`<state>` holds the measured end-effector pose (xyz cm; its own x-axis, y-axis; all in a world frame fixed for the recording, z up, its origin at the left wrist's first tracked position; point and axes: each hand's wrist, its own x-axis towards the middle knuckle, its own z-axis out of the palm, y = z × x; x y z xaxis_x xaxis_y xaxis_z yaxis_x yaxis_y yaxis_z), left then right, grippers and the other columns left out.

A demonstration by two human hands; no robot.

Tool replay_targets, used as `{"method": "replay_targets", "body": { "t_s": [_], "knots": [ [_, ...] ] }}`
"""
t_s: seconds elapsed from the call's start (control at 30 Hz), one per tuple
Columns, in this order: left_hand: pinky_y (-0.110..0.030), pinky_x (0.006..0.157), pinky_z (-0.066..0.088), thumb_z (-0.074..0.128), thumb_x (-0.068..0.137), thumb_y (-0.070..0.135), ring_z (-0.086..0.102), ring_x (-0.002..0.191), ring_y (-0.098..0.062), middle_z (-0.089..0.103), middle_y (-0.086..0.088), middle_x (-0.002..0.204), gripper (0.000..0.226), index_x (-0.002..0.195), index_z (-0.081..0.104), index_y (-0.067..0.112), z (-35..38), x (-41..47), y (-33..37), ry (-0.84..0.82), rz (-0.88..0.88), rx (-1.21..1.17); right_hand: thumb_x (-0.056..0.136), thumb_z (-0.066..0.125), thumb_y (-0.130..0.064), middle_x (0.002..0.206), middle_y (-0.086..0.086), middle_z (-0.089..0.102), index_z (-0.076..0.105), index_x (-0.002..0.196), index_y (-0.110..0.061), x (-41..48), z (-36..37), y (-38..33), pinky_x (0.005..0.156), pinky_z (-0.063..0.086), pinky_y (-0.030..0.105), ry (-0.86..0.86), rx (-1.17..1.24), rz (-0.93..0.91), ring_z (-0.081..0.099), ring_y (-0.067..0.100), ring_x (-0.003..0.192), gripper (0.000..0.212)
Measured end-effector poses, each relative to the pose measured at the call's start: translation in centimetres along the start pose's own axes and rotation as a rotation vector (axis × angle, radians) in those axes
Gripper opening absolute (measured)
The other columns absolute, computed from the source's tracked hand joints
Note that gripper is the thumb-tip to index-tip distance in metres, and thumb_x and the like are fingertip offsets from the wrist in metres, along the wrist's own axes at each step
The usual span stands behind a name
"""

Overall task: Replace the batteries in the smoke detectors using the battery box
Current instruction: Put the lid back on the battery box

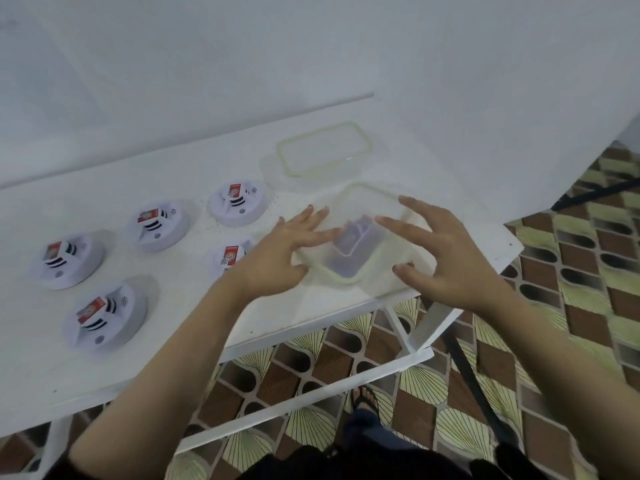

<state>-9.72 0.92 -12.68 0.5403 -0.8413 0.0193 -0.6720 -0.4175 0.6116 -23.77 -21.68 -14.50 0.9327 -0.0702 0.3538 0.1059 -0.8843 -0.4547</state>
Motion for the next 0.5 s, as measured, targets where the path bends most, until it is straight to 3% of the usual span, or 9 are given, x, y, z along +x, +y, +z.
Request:
{"method": "replay_targets", "body": {
  "t_s": [0.07, 0.13, 0.2, 0.23, 0.33, 0.4, 0.5],
  "knots": [
    [-0.052, 0.12, 0.005, 0.036, 0.068, -0.024, 0.009, 0.149, -0.019, 0.021, -0.004, 0.158, 0.093, 0.136, 0.033, 0.04, -1.3, 0.2, 0.0, 0.029, -0.017, 0.098, 0.08, 0.044, -0.063, 0.157, -0.003, 0.011, 0.033, 0.138, -0.05, 0.7, -0.2, 0.7, 0.115, 0.0, 0.034, -0.147, -0.053, -0.023, 0.003, 0.012, 0.145, 0.061],
    [-0.045, 0.121, 0.007, 0.037, 0.069, -0.009, 0.012, 0.149, -0.02, 0.022, -0.005, 0.158, 0.08, 0.136, 0.043, 0.035, -1.8, 0.3, 0.7, 0.035, -0.023, 0.093, 0.079, 0.043, -0.068, 0.157, -0.002, 0.007, 0.028, 0.136, -0.055, 1.0, 0.1, 0.9, 0.115, -0.004, 0.036, -0.17, -0.059, -0.028, -0.003, 0.011, 0.145, 0.061],
    [-0.029, 0.12, 0.004, 0.043, 0.072, 0.02, 0.013, 0.148, -0.015, 0.021, 0.0, 0.159, 0.068, 0.138, 0.047, 0.03, -1.3, 0.2, 1.7, 0.009, -0.067, 0.066, 0.078, 0.049, -0.067, 0.157, 0.002, 0.013, 0.031, 0.135, -0.053, 1.1, 0.5, 0.6, 0.115, 0.003, 0.034, -0.132, -0.027, -0.018, 0.006, 0.014, 0.145, 0.062],
    [-0.029, 0.119, 0.003, 0.046, 0.073, 0.035, 0.011, 0.149, -0.014, 0.017, 0.001, 0.16, 0.071, 0.143, 0.042, 0.029, -0.7, 0.2, 2.0, -0.01, -0.08, 0.104, 0.078, 0.055, -0.065, 0.156, 0.003, 0.016, 0.034, 0.135, -0.05, 1.0, 0.8, 0.4, 0.114, 0.008, 0.032, -0.105, -0.015, -0.007, 0.012, 0.016, 0.144, 0.062],
    [-0.047, 0.12, 0.008, 0.05, 0.065, 0.071, 0.008, 0.149, -0.016, 0.013, 0.002, 0.161, 0.097, 0.149, 0.029, 0.028, 1.9, 0.2, 1.5, 0.052, -0.061, 0.29, 0.08, 0.066, -0.046, 0.155, 0.009, 0.024, 0.042, 0.135, -0.043, 0.5, 1.9, 0.0, 0.104, 0.025, 0.027, -0.001, -0.033, 0.022, 0.028, 0.025, 0.141, 0.06],
    [-0.053, 0.118, 0.013, 0.046, 0.065, 0.072, 0.016, 0.148, -0.02, 0.024, -0.002, 0.158, 0.095, 0.146, 0.037, 0.025, 2.9, 0.3, 0.7, 0.186, -0.01, 0.256, 0.081, 0.068, -0.042, 0.153, 0.012, 0.028, 0.045, 0.135, -0.039, 0.3, 2.6, -0.2, 0.098, 0.033, 0.028, 0.041, -0.048, 0.023, 0.034, 0.029, 0.137, 0.058],
    [-0.053, 0.114, 0.013, 0.047, 0.073, 0.064, 0.024, 0.145, -0.025, 0.035, -0.007, 0.154, 0.083, 0.143, 0.045, 0.019, 3.9, 0.3, -0.2, 0.29, 0.058, 0.249, 0.083, 0.056, -0.05, 0.148, 0.017, 0.035, 0.049, 0.134, -0.034, 0.3, 3.0, -0.1, 0.097, 0.036, 0.033, 0.074, -0.095, 0.011, 0.038, 0.033, 0.135, 0.054]
  ]
}}
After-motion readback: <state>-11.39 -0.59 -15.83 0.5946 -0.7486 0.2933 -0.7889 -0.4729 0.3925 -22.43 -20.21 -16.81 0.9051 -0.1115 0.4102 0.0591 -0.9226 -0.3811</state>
